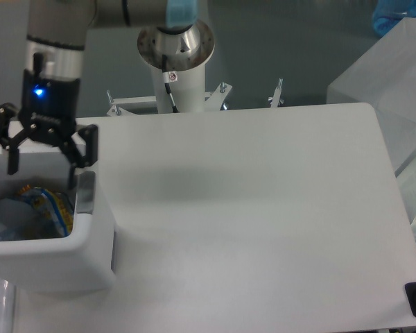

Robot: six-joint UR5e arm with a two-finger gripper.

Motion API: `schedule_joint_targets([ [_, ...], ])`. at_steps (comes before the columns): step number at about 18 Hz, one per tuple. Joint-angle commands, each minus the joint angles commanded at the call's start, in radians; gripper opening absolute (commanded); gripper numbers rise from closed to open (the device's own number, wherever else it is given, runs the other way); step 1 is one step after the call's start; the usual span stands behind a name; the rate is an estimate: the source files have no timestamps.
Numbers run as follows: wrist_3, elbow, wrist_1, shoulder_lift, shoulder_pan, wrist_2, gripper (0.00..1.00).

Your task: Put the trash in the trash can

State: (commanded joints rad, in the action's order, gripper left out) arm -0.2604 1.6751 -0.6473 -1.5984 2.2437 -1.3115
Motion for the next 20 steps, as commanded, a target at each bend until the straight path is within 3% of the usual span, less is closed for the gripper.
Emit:
schedule_joint_targets([
  [4,-0.130,-0.023,0.002,-0.047,0.222,0.000,1.00],
  [11,-0.518,-0.083,-0.003,-0.169,0.348,-0.204,1.00],
  [16,-0.640,-0.097,-0.041,-0.161,0.413,-0.229,1.00],
  [20,-0.902,-0.094,-0.176,-0.114,0.464,-0.230,1.00],
])
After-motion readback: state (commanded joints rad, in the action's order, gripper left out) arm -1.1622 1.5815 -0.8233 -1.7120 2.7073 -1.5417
